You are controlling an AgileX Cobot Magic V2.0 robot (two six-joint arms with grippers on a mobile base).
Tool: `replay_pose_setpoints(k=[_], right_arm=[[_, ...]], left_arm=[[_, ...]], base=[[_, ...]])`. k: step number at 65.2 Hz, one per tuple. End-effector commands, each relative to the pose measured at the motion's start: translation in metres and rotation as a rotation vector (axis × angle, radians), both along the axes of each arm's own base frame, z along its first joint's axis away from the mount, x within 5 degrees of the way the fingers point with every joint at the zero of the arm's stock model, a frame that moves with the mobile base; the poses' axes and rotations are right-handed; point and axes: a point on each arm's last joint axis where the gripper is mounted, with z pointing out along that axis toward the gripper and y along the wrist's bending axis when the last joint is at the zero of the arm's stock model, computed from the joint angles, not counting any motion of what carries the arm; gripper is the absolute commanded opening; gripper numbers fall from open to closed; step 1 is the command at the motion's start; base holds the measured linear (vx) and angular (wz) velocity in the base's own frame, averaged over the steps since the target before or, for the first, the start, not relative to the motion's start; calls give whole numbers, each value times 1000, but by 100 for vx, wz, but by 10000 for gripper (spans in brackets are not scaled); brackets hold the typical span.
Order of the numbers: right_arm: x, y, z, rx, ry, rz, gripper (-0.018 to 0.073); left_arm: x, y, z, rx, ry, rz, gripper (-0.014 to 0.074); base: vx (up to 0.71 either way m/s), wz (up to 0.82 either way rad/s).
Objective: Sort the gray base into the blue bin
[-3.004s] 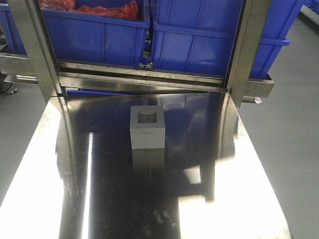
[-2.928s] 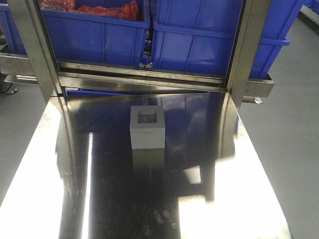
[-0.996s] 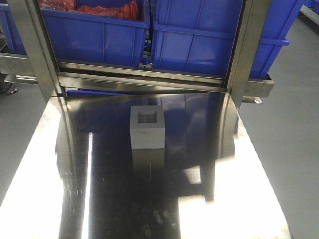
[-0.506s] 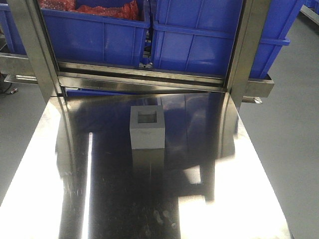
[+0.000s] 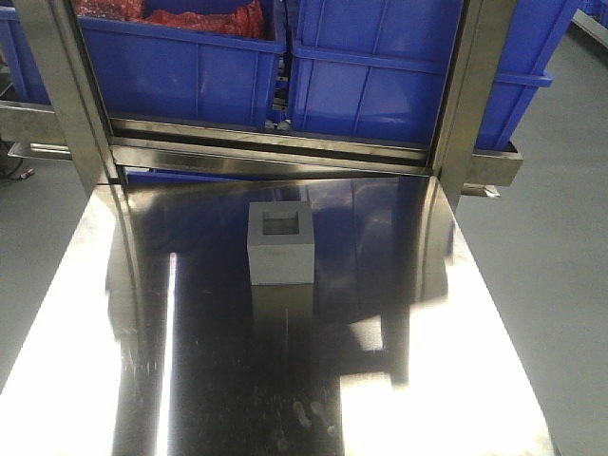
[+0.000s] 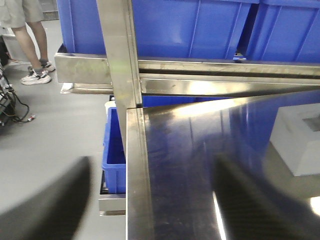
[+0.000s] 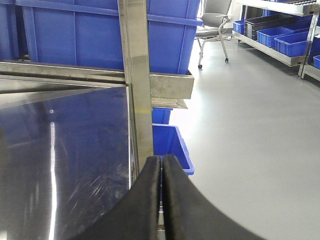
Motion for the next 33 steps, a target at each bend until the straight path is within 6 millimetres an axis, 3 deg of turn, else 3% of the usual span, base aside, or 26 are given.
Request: replay_pose_setpoints(k=[1,24,33], right_arm=[[1,0,6,-28,-73,1,-5],[1,0,6,-28,-73,1,-5],[1,0,6,-28,-73,1,-5]], left_arm=[[3,0,17,-21,-102,7,734],[3,0,18,-13,-108,5,640],[10,-1,29,-8,-116,-7,591]], base=[[0,0],[0,0],[0,0]])
